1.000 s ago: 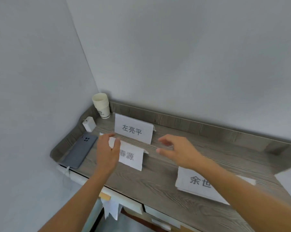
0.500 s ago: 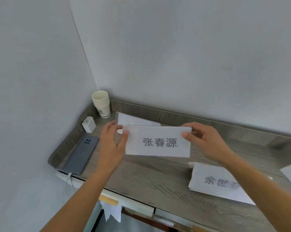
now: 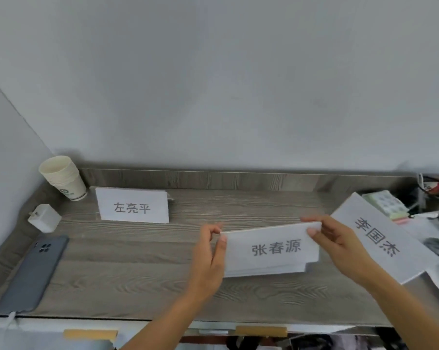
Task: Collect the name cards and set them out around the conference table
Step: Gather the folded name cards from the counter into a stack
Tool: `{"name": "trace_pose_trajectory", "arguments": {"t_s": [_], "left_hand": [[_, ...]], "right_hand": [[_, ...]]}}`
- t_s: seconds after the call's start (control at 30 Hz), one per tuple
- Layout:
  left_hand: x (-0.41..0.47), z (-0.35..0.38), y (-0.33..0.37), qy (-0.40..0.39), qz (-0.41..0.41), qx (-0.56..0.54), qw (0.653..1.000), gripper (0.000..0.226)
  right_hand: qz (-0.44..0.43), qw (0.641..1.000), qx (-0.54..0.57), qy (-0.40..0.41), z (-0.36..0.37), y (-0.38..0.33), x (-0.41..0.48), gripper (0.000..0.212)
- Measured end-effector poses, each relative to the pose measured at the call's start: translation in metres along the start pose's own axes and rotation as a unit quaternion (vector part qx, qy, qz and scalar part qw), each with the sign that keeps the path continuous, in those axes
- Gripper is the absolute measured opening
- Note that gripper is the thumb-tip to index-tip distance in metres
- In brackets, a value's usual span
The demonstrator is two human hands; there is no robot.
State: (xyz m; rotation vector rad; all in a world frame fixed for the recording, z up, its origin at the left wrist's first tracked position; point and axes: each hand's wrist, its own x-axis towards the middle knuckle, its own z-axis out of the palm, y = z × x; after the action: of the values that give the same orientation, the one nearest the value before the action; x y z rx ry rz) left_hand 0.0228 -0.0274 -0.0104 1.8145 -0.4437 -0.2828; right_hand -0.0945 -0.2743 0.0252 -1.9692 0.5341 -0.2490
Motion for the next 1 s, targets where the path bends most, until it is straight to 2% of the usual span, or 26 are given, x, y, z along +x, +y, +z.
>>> {"name": "trace_pose_trajectory", "arguments": {"t_s": [0.07, 0.2, 0.27, 0.37, 0.43, 0.5, 0.57, 0.6, 0.67, 0.73, 0.83, 0.9, 1.0], "left_hand": [[-0.002, 0.014, 0.001, 0.008, -0.047, -0.046, 0.998, 0.021], [-0.002, 0.034, 0.015, 0.042, -0.109, -0.115, 0.987, 0.04], [0.002, 0.034, 0.017, 0.041, -0.124, -0.129, 0.983, 0.044], [0.011, 0.019, 0.011, 0.026, -0.134, -0.136, 0.981, 0.045], [0.022, -0.005, 0.006, 0.06, -0.106, -0.089, 0.989, 0.044], [0.04, -0.046, -0.002, 0.136, -0.069, -0.016, 0.988, 0.04], [0.062, -0.1, -0.017, 0.191, -0.046, 0.095, 0.976, 0.048], [0.075, -0.128, -0.026, 0.193, -0.044, 0.167, 0.966, 0.054], [0.103, -0.179, -0.043, 0.15, -0.055, 0.331, 0.93, 0.069], [0.126, -0.216, -0.058, 0.088, -0.077, 0.47, 0.875, 0.08], [0.153, -0.247, -0.073, 0.014, -0.087, 0.576, 0.813, 0.082], [0.166, -0.257, -0.077, -0.026, -0.093, 0.591, 0.801, 0.075], [0.174, -0.263, -0.078, -0.061, -0.087, 0.547, 0.831, 0.066]], "right_hand": [[0.041, 0.998, 0.055, 0.0, 0.013, 0.008, -0.004, 0.027], [0.099, 0.979, 0.177, 0.02, 0.045, 0.003, -0.011, 0.06], [0.11, 0.977, 0.183, 0.022, 0.048, 0.001, -0.009, 0.076], [0.096, 0.987, 0.123, 0.04, 0.041, -0.01, -0.003, 0.08], [0.031, 0.995, 0.036, 0.086, 0.034, -0.027, 0.007, 0.077], [-0.043, 0.992, -0.029, 0.117, 0.034, -0.051, 0.02, 0.065], [-0.086, 0.988, -0.074, 0.107, 0.044, -0.072, 0.035, 0.053], [-0.099, 0.987, -0.103, 0.081, 0.053, -0.08, 0.041, 0.049], [-0.107, 0.979, -0.173, -0.002, 0.079, -0.089, 0.051, 0.044], [-0.102, 0.957, -0.259, -0.077, 0.106, -0.089, 0.055, 0.044], [-0.108, 0.912, -0.381, -0.106, 0.127, -0.086, 0.057, 0.049], [-0.113, 0.908, -0.394, -0.087, 0.128, -0.08, 0.059, 0.058], [-0.119, 0.908, -0.394, -0.073, 0.127, -0.074, 0.061, 0.071]]}}
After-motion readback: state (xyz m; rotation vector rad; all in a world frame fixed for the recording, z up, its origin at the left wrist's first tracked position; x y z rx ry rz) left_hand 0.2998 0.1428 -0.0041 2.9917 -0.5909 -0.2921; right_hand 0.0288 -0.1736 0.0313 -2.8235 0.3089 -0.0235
